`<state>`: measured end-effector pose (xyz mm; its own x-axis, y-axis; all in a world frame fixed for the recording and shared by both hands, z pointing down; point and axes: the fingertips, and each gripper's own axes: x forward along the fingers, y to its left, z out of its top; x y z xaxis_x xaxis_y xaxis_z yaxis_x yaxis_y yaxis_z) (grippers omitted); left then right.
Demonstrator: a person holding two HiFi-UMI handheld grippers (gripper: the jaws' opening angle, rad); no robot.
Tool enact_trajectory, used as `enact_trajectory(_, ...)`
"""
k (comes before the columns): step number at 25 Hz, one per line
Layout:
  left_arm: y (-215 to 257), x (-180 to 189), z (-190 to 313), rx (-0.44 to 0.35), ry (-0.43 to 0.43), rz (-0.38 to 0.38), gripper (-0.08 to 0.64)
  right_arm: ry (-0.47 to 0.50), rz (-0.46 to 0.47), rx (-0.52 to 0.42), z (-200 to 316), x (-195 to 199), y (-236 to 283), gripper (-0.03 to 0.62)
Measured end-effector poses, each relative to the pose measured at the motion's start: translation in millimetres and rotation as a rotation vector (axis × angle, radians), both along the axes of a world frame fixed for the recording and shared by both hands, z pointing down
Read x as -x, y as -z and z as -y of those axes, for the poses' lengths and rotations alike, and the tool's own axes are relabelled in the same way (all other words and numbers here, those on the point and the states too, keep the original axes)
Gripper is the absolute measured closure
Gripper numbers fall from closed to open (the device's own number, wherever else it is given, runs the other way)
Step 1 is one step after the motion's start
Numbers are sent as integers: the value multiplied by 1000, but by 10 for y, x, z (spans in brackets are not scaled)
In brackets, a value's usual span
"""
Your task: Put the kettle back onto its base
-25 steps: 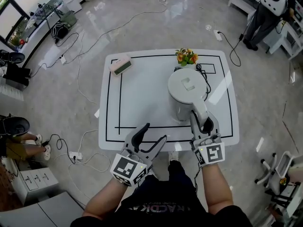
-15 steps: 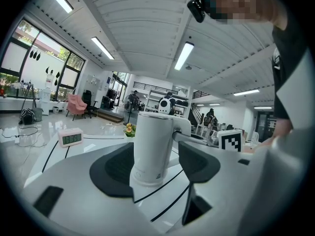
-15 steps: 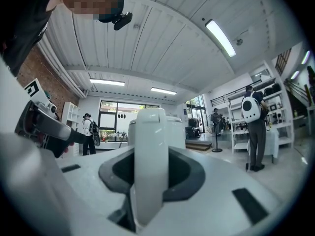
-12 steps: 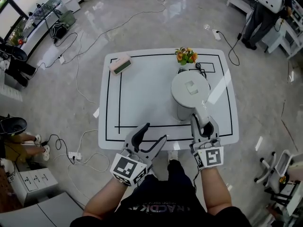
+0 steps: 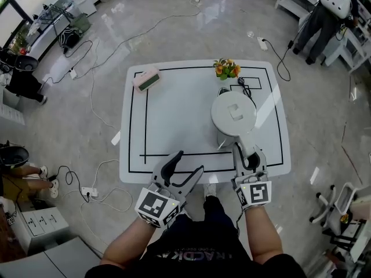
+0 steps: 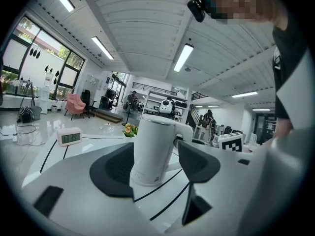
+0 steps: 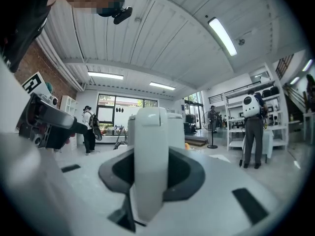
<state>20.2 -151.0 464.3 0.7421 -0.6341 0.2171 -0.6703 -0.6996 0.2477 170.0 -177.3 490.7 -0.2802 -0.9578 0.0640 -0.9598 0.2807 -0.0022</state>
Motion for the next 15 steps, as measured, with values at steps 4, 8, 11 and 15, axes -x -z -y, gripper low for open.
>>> enact_trajectory(4, 13, 35, -13, -3, -4, -6, 275, -11, 2, 4, -1, -1, -10, 477)
enact_trajectory(8, 51, 109, -43, -10, -10, -10, 275, -31, -5, 20, -36, 1, -43, 477)
enact_trajectory(11, 74, 190, -80, -14, -13, -15, 275, -48, -9, 41, -71, 9, -72, 463)
enact_trajectory(15, 115, 292, -148, -26, -23, -17, 276, -87, -2, 66, -107, 0, -80, 448)
